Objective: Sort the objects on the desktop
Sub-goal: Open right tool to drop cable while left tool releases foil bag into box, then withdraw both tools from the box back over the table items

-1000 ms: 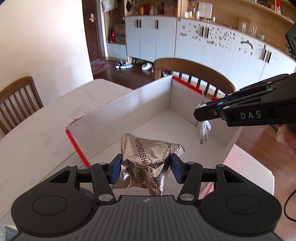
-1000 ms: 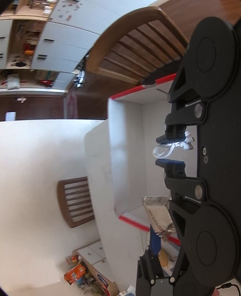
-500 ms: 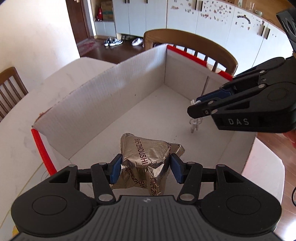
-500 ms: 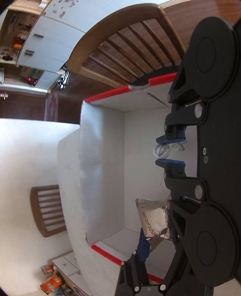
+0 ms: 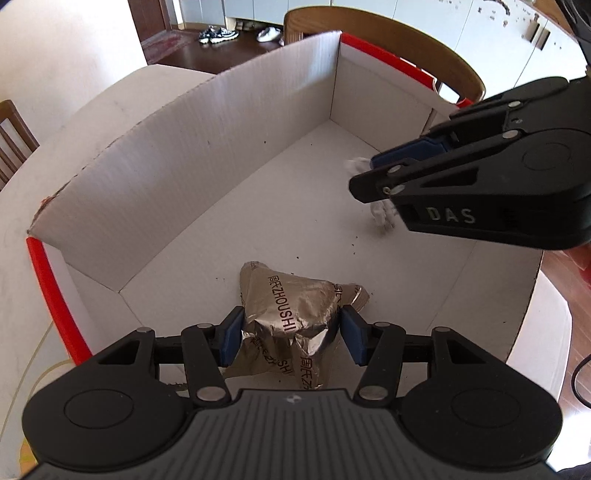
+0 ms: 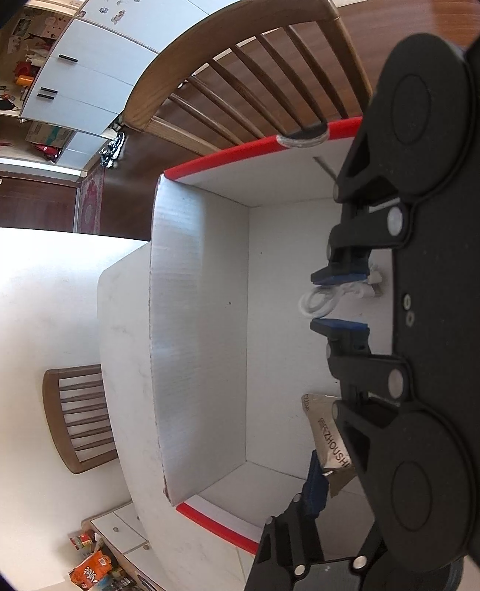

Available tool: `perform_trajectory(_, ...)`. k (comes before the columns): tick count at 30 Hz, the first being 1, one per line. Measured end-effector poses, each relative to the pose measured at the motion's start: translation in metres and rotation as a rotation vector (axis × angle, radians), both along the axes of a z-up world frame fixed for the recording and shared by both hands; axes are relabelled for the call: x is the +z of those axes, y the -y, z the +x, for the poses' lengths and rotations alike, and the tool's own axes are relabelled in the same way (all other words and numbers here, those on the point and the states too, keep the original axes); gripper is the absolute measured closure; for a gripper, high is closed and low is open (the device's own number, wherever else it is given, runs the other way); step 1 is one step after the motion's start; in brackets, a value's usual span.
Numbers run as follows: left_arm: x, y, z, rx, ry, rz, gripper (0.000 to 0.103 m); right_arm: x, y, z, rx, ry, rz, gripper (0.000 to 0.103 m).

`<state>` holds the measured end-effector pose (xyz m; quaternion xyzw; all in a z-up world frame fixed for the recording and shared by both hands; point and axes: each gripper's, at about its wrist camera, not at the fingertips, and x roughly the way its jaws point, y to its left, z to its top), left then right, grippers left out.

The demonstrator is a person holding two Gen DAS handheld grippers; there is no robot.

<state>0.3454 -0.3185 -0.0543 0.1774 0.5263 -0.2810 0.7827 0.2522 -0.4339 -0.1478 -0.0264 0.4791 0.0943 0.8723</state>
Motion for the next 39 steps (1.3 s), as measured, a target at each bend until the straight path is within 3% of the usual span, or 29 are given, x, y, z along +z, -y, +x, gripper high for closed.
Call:
perform_trajectory(5, -0.001, 0.001, 0.002, -0.022, -0.037, 0.029, 0.048, -0.005, -0.006, 0.008, 0.007, -0.024, -0.003, 0.081)
perform_trajectory(11, 0.003, -0.006, -0.001, -0.023, -0.045, 0.01, 0.045, -0.002, 0.0, 0.011, 0.004, -0.049, 0.029, 0.068)
perform_trajectory(14, 0.01, -0.011, -0.006, -0.022, -0.018, -0.006, 0.037, 0.001, 0.004, 0.01, 0.001, -0.047, 0.034, 0.06)
perform_trajectory(17, 0.02, -0.018, -0.008, -0.008, -0.008, -0.041, 0.037, 0.004, 0.007, 0.008, 0.004, -0.039, 0.034, 0.056)
perform_trajectory(21, 0.025, -0.02, -0.012, 0.009, 0.028, -0.076, 0.032, 0.01, 0.011, 0.003, 0.026, -0.028, 0.056, 0.041)
perform_trajectory(39, 0.052, -0.041, -0.05, 0.219, 0.177, -0.201, 0.031, 0.038, 0.013, -0.025, 0.141, 0.034, 0.092, 0.022)
